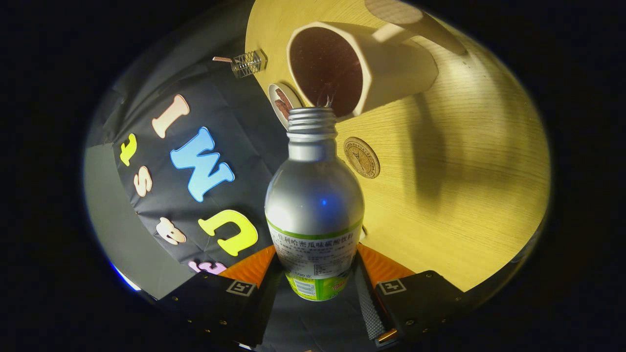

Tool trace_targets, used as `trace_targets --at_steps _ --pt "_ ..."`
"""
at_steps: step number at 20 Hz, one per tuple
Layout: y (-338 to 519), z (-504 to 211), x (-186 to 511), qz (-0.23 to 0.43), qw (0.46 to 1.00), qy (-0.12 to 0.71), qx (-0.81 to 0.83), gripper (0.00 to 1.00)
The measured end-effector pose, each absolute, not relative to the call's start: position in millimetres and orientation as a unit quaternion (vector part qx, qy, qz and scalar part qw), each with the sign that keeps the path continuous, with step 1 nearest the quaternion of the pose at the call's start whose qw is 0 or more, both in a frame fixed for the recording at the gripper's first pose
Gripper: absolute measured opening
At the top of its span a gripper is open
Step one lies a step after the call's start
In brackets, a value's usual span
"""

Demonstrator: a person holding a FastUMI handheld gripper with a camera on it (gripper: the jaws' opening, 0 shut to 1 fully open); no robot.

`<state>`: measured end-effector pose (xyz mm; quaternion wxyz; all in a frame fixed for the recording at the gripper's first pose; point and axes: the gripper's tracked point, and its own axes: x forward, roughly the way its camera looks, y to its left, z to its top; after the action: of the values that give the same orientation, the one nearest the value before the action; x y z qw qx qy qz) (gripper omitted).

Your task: Take the bottle from table, then pour the juice into the cup, finally place the bottle on the coaster

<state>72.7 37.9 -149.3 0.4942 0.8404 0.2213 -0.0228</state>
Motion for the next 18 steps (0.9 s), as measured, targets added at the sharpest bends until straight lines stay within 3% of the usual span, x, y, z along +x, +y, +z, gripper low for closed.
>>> trace_targets --at_steps 18 --pt "34 -128 68 -0.025 0.447 0.222 0.866 0.76"
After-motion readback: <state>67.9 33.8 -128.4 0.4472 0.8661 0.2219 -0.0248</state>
